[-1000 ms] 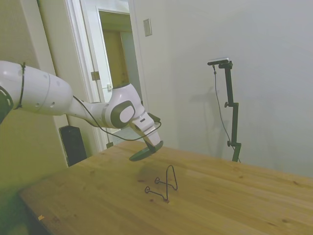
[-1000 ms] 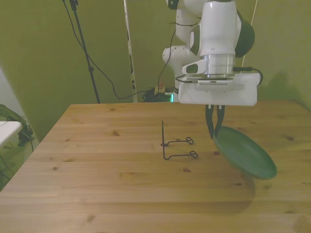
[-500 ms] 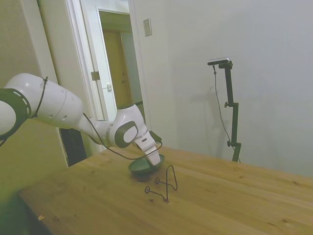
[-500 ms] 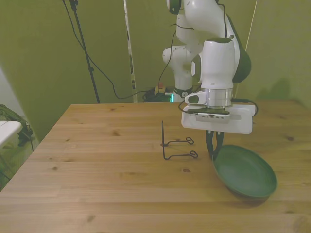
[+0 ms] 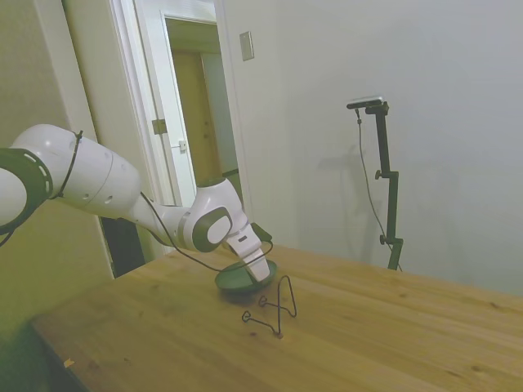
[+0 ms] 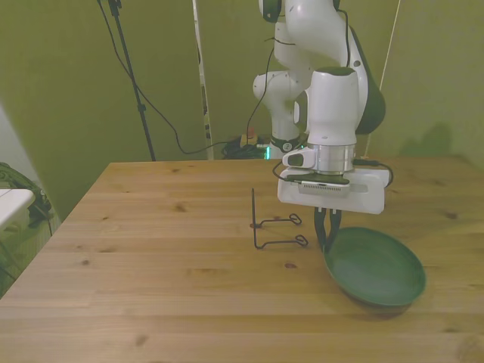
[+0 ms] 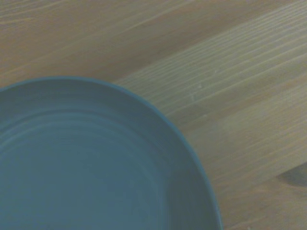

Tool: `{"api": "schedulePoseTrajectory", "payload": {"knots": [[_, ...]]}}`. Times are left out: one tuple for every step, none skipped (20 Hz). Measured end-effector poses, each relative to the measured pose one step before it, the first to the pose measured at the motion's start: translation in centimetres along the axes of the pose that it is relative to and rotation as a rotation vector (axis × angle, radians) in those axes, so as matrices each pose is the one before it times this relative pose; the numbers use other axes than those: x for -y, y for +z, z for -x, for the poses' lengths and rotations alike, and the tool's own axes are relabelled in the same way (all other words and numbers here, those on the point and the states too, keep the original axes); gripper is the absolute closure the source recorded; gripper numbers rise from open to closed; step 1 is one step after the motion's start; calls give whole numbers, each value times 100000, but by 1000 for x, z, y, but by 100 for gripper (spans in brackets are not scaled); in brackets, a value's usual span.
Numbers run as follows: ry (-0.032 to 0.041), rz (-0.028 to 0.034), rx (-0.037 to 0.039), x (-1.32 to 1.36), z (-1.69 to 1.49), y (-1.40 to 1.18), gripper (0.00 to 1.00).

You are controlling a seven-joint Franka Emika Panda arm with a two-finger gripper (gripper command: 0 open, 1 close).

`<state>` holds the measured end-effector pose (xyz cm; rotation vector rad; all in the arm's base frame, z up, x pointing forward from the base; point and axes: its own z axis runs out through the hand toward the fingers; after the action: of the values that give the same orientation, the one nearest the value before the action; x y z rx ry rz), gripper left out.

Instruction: Unload the plate

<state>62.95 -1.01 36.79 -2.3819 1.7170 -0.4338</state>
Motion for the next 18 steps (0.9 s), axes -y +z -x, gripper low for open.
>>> {"api": "schedulePoseTrajectory", "payload": {"knots": [[22,-94,-54,-26,-26,-96,0],[17,-103,-57,-28,-28,-114,0],[27,-64,-56,-44,-35,-98,0],[9,24,-23,-78,-22,-66,0],[-44,148,14,-109,-13,2,0],[-30,201,27,-106,-14,51,0],[7,144,-1,-71,-31,47,0],[40,31,-37,-26,-45,4,0],[36,-139,-80,15,-53,-89,0],[41,-410,-157,75,-74,-237,0],[61,-789,-199,151,-88,-471,0],[-71,-1122,-319,230,-108,-739,0],[-32,-1147,-232,279,-101,-928,0],[-4,-1343,-172,290,-50,-1113,0],[-33,-922,25,280,8,-1239,0],[-202,-475,381,272,74,-1407,0],[-306,-385,339,228,133,-1478,0],[-498,-83,508,143,197,-1489,0]]}}
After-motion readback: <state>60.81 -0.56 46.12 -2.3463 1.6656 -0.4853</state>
